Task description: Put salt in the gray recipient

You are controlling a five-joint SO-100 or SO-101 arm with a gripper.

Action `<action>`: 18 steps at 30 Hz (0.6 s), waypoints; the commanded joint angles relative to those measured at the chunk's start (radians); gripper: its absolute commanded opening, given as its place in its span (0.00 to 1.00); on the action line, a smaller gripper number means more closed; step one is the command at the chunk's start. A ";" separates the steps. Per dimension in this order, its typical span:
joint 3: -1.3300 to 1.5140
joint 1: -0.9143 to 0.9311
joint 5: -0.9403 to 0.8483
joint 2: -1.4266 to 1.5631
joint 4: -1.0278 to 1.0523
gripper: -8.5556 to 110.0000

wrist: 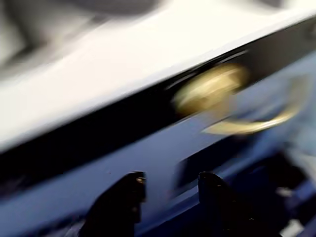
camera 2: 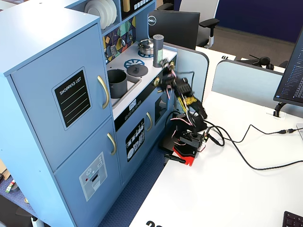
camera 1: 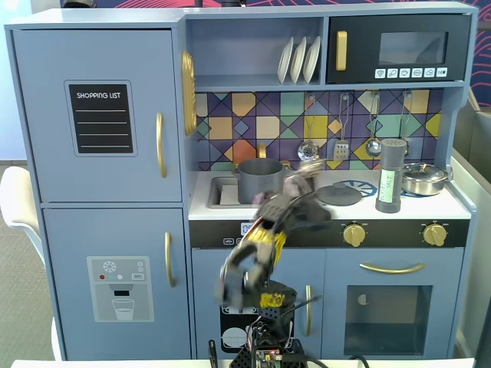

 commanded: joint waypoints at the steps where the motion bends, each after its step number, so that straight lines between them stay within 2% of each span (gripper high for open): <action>1: 0.149 -0.293 -0.043 0.212 0.146 0.07; 4: 0.333 -0.422 -0.012 0.255 0.091 0.07; 10: 0.663 -0.554 0.101 0.308 -0.017 0.07; 13: 0.773 -0.601 0.123 0.387 0.014 0.07; 18: 0.805 -0.643 0.110 0.387 0.140 0.07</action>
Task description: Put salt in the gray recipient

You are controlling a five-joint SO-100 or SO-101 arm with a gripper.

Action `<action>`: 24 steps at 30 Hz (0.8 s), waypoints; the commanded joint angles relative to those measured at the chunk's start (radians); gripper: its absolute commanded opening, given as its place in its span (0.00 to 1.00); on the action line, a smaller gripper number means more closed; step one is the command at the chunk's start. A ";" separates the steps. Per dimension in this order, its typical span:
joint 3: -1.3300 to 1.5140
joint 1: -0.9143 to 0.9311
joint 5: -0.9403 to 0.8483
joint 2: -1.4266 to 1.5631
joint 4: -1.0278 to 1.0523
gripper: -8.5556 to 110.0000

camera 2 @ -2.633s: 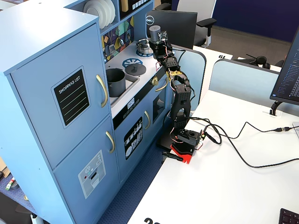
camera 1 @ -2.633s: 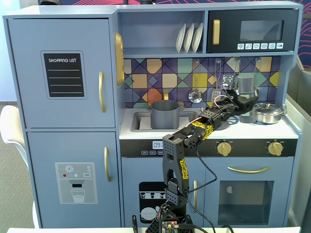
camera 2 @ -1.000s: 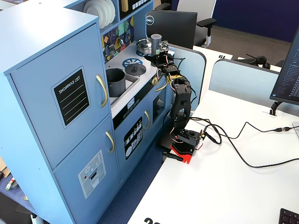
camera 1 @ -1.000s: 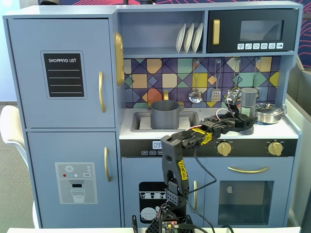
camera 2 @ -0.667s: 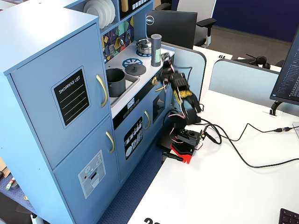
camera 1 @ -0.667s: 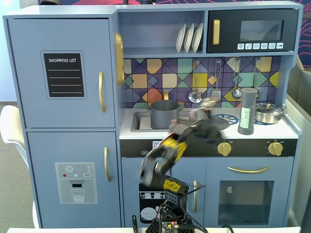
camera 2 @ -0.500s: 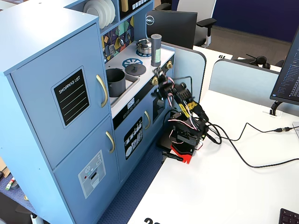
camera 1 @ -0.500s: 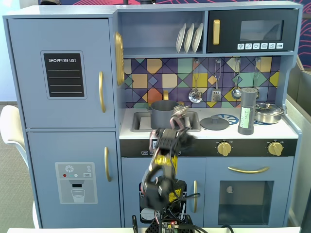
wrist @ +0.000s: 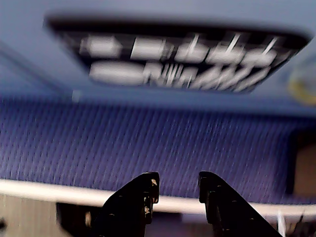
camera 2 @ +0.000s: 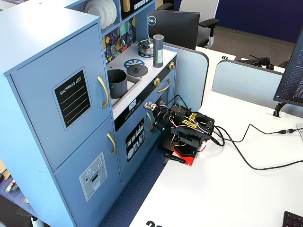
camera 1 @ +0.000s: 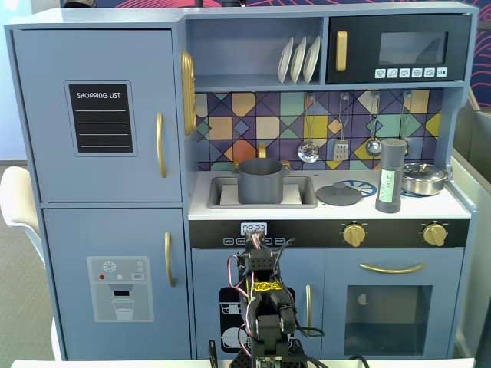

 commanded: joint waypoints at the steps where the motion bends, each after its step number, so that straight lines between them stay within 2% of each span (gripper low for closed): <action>1: 0.006 -0.018 -0.020 0.014 0.077 0.07; 4: 0.006 0.006 -0.087 0.014 0.104 0.08; 24: 0.008 0.012 -0.083 0.014 0.104 0.10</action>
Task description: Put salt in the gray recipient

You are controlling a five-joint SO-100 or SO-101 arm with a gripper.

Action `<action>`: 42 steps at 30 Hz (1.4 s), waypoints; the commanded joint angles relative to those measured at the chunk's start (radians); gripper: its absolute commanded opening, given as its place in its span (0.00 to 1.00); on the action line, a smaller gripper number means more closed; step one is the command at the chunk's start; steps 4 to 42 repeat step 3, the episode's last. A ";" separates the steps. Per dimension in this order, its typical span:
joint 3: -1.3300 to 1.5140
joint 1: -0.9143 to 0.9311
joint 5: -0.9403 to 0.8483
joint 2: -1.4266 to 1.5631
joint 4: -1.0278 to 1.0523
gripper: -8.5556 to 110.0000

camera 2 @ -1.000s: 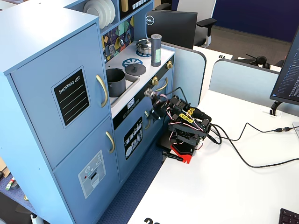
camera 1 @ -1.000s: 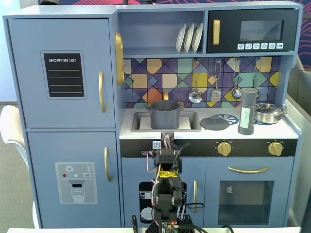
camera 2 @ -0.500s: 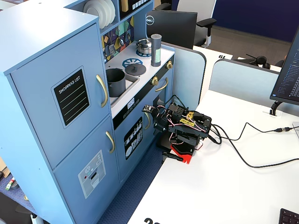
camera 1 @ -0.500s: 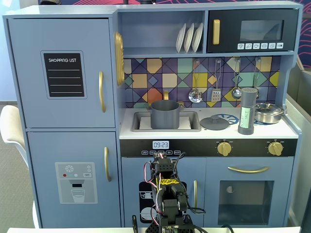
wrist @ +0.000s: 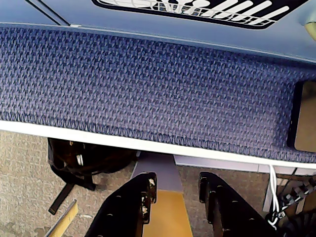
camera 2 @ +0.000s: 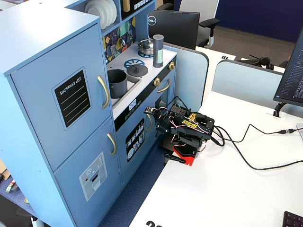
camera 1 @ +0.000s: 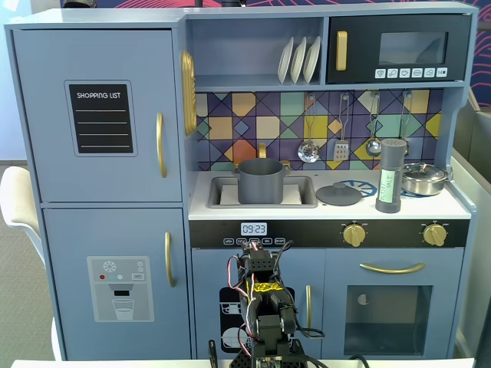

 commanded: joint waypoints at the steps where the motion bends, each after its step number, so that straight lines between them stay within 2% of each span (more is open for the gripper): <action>1: 0.000 0.018 -0.012 0.012 0.005 0.10; 42: 0.000 0.018 -0.012 0.012 0.005 0.10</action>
